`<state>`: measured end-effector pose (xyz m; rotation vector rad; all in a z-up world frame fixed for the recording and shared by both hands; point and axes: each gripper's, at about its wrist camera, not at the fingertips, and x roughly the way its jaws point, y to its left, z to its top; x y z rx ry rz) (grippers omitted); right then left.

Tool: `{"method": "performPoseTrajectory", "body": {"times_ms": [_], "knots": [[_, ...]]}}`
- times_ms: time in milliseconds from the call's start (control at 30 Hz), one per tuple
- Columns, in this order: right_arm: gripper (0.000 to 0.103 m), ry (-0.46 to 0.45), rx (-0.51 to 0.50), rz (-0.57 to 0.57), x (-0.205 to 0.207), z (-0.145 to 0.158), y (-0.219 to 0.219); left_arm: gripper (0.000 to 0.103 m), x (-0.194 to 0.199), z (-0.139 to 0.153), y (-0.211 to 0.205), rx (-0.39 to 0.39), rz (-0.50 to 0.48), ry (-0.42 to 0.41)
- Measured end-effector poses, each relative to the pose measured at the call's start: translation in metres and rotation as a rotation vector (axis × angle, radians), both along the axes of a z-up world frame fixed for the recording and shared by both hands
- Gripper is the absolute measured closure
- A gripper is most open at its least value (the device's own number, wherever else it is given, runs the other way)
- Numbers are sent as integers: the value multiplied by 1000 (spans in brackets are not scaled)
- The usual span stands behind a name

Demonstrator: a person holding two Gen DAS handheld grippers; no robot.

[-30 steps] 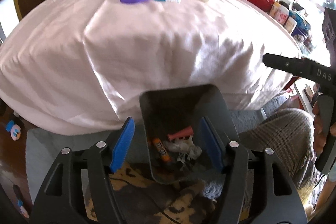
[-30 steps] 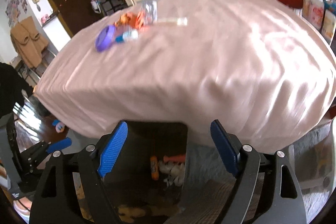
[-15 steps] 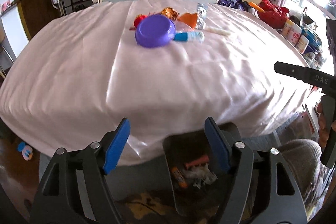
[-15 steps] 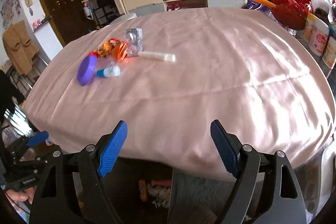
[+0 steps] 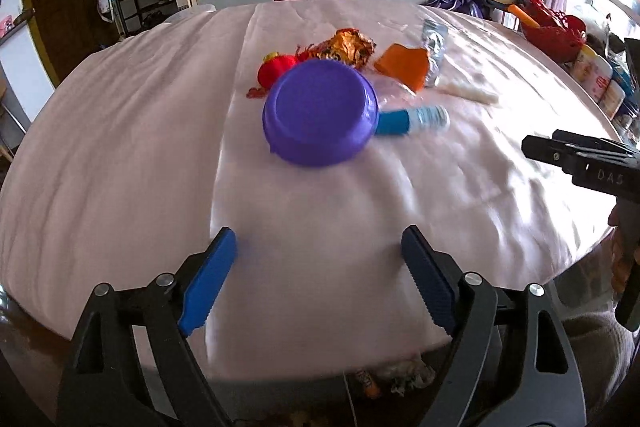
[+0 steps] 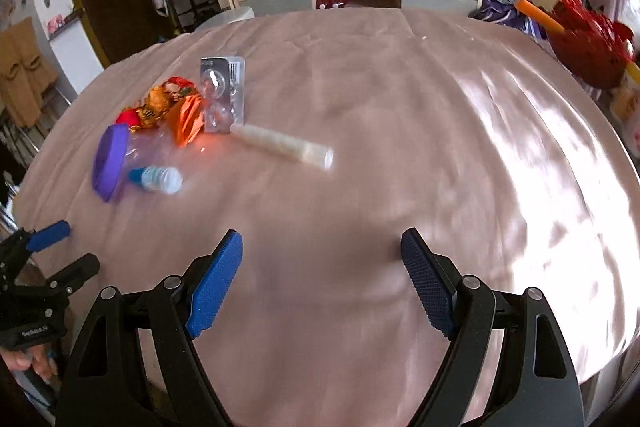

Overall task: Collect trash
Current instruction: 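Move both open tools back toward the remaining trash on the table, then grasp the purple lid with the left tool while the right tool grasps the white tube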

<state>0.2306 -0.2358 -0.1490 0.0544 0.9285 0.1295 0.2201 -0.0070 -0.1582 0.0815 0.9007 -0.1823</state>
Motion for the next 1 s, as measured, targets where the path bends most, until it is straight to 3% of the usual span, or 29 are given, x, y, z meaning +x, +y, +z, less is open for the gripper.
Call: {"method": "performPoseTrajectory", "body": {"times_ms": [200,600,700,867,1000], "knots": [[18,6,-72,46,29,-3,13,9,35,-3,-3,6,-18,15],[18,11,-90,136,67,-2,36,8,81,1,-5,-38,-30,30],[19,10,-89,151,72,-1,39,12,85,3,-9,-57,-44,27],[44,4,-78,185,67,3,39,29,85,4,-9,-91,-62,23],[63,14,-69,198,62,5,36,29,82,3,-10,-95,-67,19]]}}
